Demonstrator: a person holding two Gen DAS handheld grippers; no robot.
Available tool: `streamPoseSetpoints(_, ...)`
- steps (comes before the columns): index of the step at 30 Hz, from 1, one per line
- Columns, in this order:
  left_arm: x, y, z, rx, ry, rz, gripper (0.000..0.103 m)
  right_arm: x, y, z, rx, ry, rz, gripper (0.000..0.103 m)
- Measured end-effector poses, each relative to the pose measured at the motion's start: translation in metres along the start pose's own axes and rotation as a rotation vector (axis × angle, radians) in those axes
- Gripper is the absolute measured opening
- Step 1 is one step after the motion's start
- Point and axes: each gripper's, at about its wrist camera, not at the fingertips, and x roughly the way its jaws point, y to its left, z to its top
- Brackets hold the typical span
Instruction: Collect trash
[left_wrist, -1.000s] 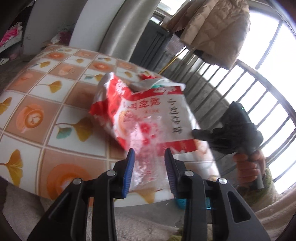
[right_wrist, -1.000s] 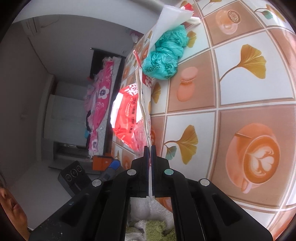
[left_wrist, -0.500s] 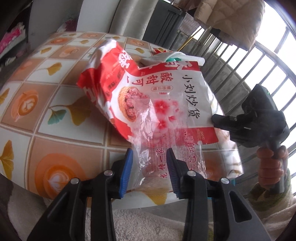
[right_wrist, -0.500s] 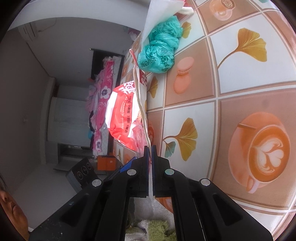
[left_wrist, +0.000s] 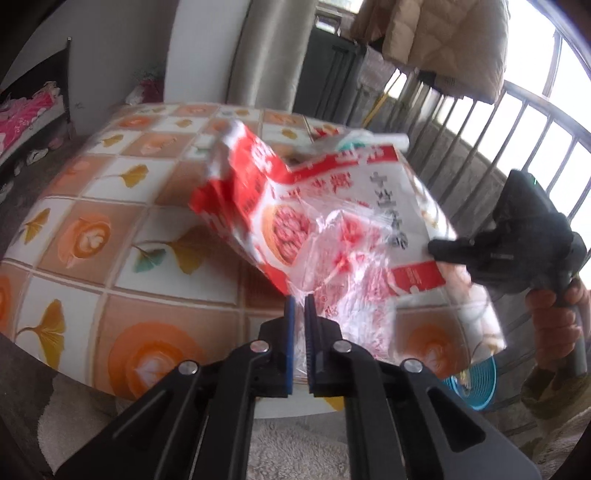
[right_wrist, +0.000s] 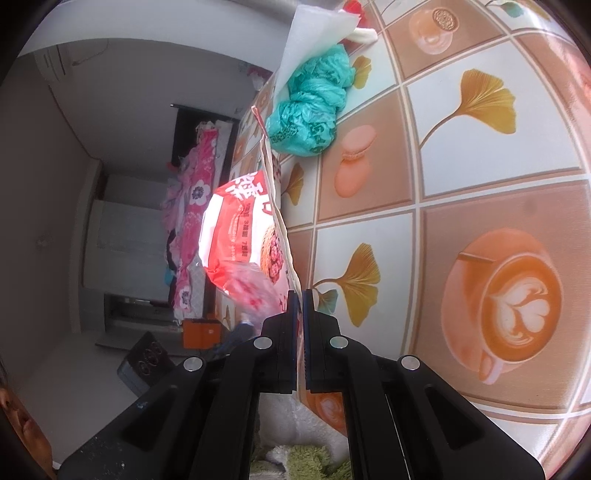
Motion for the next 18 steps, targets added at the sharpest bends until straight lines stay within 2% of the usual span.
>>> streamPoseSetpoints(3,-0.008,0.013,0.007,-0.030,-0.038,0.032,0.004,-0.002,-0.002,0.002,0.006,-0.013,-0.004,0.006)
streamPoseSetpoints(5,-0.004,0.023,0.010,-0.054,-0.025,0.054,0.004,-0.002,-0.003,0.004,0.014,-0.020,-0.001,0.021)
streamPoseSetpoints(7,-0.002,0.028,0.008,-0.066,-0.020,0.056,0.004,-0.002,-0.004,0.008,0.017,-0.039,-0.003,0.044)
streamPoseSetpoints(12,0.000,0.025,0.001,-0.074,-0.013,0.048,0.004,-0.001,-0.001,0.018,0.018,-0.075,0.027,0.058)
streamPoseSetpoints(18,0.000,0.025,0.002,-0.069,-0.017,0.053,0.004,0.000,0.017,0.031,-0.017,-0.127,0.156,0.067)
